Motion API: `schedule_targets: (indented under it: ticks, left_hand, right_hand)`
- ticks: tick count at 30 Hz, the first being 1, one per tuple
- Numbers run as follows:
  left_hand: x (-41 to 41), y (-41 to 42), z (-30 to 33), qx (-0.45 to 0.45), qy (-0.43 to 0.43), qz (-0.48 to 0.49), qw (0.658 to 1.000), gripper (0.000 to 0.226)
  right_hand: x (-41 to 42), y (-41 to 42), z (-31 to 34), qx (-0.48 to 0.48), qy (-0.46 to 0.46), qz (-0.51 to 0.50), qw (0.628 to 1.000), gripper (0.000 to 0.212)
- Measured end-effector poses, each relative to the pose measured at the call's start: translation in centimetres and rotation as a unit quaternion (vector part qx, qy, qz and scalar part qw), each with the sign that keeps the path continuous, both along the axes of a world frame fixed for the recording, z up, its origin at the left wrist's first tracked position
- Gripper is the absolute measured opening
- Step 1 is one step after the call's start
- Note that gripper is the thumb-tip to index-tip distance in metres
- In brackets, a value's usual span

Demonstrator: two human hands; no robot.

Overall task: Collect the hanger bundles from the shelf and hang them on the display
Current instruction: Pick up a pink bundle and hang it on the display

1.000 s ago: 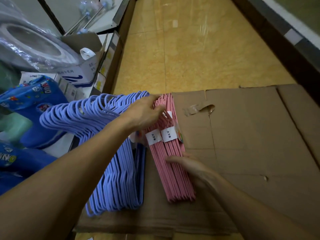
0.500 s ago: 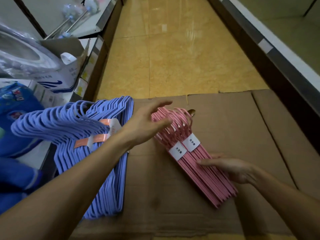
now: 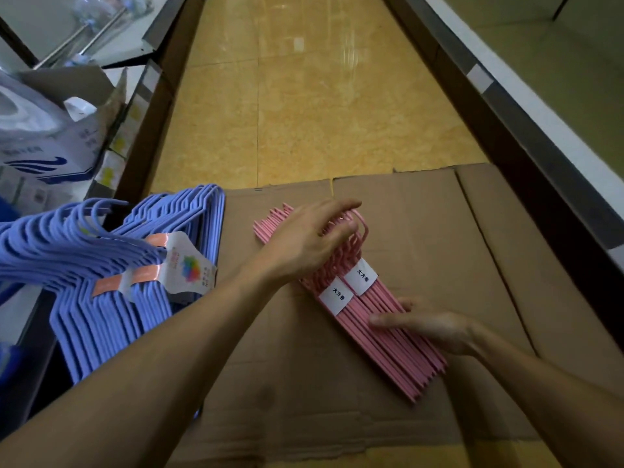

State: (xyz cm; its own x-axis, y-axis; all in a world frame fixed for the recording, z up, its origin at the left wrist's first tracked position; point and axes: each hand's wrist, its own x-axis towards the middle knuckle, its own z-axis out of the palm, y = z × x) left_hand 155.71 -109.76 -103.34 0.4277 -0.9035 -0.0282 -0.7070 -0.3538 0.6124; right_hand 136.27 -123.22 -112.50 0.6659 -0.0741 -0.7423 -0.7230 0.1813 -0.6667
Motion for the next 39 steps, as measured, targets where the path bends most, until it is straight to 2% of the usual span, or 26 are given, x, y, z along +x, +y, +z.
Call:
schedule_targets:
  ticks: [2,6,8,10,12,15,20,22,25,28,33,39]
  left_hand:
    - [0.0,-0.6,-0.2,0.001,-0.004,-0.002,1.000,0.043]
    - [-0.1,-1.6,0.1,0.015,-0.010,-0.013,1.000,0.044]
    - [-0.1,-2.0,0.2,0.019,-0.008,-0.014,1.000,0.044]
    - [-0.1,-2.3,0.0,0.017,-0.009,-0.015,1.000,0.044]
    - [0.0,-2.5,-0.3,0.014,-0.011,-0.013,1.000,0.043]
    - [0.0,-2.5,-0.5,-0.003,-0.017,-0.012,1.000,0.042]
    - [0.0,-2.7,-0.7,-0.017,0.005,0.001,1.000,0.040]
    - [0.0,-2.3,-0.5,-0.058,0.074,0.038,0.995,0.039]
    - [-0.2,-0.4,-1.0,-0.161,0.220,0.168,0.947,0.032]
    - [-0.9,2.5,-2.7,-0.231,0.260,0.276,0.896,0.029]
    - [-1.1,6.3,-5.3,-0.169,0.276,0.349,0.879,0.026]
    - [0.1,7.1,-6.4,-0.120,0.378,0.373,0.839,0.070]
  right_hand:
    - [-0.2,0.7,0.4,-0.046,-0.033,-0.015,0.998,0.057]
    - [-0.6,3.1,0.7,-0.187,-0.065,-0.024,0.980,0.097]
    - [-0.5,4.7,0.1,-0.324,-0.045,-0.019,0.945,0.116]
    - [-0.2,6.6,-0.7,-0.448,0.001,0.003,0.894,0.129]
    - [0.4,8.1,-1.4,-0.507,0.038,0.005,0.861,0.130]
    - [1.2,9.1,-1.9,-0.550,0.076,0.003,0.832,0.119]
    - [1.8,9.6,-2.4,-0.588,0.102,-0.006,0.802,0.110]
    - [1.9,9.7,-2.6,-0.594,0.107,-0.004,0.797,0.108]
    - [2.0,9.8,-2.8,-0.602,0.097,0.000,0.792,0.105]
    - [1.7,9.5,-2.9,-0.588,0.067,-0.013,0.806,0.097]
    - [1.5,7.7,-2.0,-0.520,0.026,-0.053,0.852,0.097]
    - [0.4,6.7,-0.7,-0.472,-0.022,-0.060,0.879,0.095]
